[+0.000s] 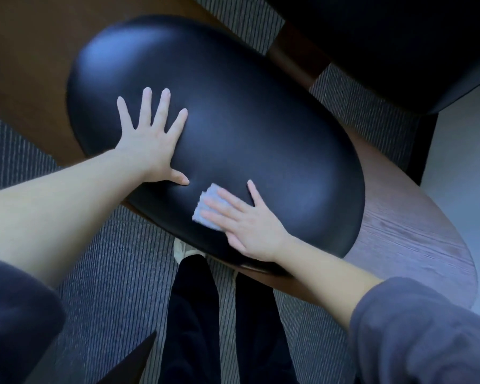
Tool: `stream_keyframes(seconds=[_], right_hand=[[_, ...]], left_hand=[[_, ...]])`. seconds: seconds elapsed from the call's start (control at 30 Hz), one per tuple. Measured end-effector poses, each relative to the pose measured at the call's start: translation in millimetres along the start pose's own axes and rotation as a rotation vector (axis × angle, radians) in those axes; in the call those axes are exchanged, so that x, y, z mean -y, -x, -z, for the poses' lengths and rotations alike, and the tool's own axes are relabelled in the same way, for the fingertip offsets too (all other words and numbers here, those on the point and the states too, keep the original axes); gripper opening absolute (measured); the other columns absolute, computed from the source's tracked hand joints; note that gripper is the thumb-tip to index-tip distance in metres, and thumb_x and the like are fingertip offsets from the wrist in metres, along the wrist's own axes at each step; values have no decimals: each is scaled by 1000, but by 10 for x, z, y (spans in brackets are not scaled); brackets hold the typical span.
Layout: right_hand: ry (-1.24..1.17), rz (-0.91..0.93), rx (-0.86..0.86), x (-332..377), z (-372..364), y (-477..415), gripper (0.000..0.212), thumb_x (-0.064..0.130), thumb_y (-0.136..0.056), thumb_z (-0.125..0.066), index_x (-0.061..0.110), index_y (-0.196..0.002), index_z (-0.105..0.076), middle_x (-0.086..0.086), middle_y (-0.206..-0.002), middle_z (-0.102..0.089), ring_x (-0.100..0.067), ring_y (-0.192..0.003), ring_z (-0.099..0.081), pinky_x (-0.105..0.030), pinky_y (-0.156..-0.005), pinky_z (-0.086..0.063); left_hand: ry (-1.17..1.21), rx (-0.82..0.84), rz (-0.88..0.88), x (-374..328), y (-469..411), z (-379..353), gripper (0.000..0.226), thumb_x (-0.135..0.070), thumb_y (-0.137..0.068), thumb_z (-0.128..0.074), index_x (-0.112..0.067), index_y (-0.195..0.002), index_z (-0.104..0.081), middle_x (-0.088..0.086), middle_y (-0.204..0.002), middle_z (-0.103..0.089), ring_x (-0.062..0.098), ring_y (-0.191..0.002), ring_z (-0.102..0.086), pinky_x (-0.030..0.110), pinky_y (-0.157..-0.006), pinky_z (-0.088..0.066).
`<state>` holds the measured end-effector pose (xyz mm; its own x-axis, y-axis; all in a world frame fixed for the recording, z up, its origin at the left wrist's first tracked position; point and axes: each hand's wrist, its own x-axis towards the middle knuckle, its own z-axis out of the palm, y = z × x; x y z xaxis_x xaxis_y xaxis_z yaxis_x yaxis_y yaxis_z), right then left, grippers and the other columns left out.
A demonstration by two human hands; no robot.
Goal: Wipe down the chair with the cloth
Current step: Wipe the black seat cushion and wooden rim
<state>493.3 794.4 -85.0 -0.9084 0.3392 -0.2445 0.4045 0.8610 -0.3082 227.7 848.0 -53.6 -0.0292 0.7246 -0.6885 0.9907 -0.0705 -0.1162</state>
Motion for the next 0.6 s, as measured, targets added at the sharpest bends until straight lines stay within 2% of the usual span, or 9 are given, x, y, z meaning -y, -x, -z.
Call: stream_keyframes(seconds=[0.1, 0.17, 0.27, 0.47, 0.6], right_hand=[[-42, -287, -46, -190, 57, -220, 64, 26, -89, -36, 26, -153, -31, 5, -161, -25, -18, -150, -18, -71, -108, -18], [-68, -450, -23, -430, 121, -395, 65, 27, -90, -28, 27, -155, -22, 7, -163, -18, -16, -151, -13, -71, -110, -15], [-82, -657, -13, -868, 178, -626, 65, 24, -96, -29, 28, -157, -8, 10, -164, -7, -14, -151, -4, -69, -113, -7], [-125, -806, -47, -1562, 287, -915, 63, 25, -98, -30, 27, -157, -6, 11, -164, -5, -13, -151, -1, -68, -114, -4], [-165, -861, -55, -1812, 324, -1066, 62, 26, -99, -29, 26, -157, -7, 10, -164, -5, -13, -151, -3, -67, -115, -3]], left_hand=[[-29, 47, -14, -47, -110, 108, 140, -92, -58, -50, -19, -151, 24, 20, -153, 36, 45, -141, 28, 72, -108, 2], [-31, 83, -22, -111, -194, 204, 143, -92, -56, -53, -17, -150, 26, 21, -152, 37, 46, -141, 29, 72, -108, 2], [-25, 142, -38, -254, -359, 345, 149, -91, -53, -59, -15, -149, 27, 24, -150, 38, 48, -139, 31, 73, -107, 4], [-22, 281, -45, -531, -678, 555, 162, -86, -45, -70, -16, -141, 39, 24, -142, 49, 48, -133, 41, 78, -101, 6], [-6, 376, -19, -552, -757, 608, 165, -83, -40, -75, -18, -126, 50, 22, -135, 56, 47, -127, 48, 80, -98, 8]])
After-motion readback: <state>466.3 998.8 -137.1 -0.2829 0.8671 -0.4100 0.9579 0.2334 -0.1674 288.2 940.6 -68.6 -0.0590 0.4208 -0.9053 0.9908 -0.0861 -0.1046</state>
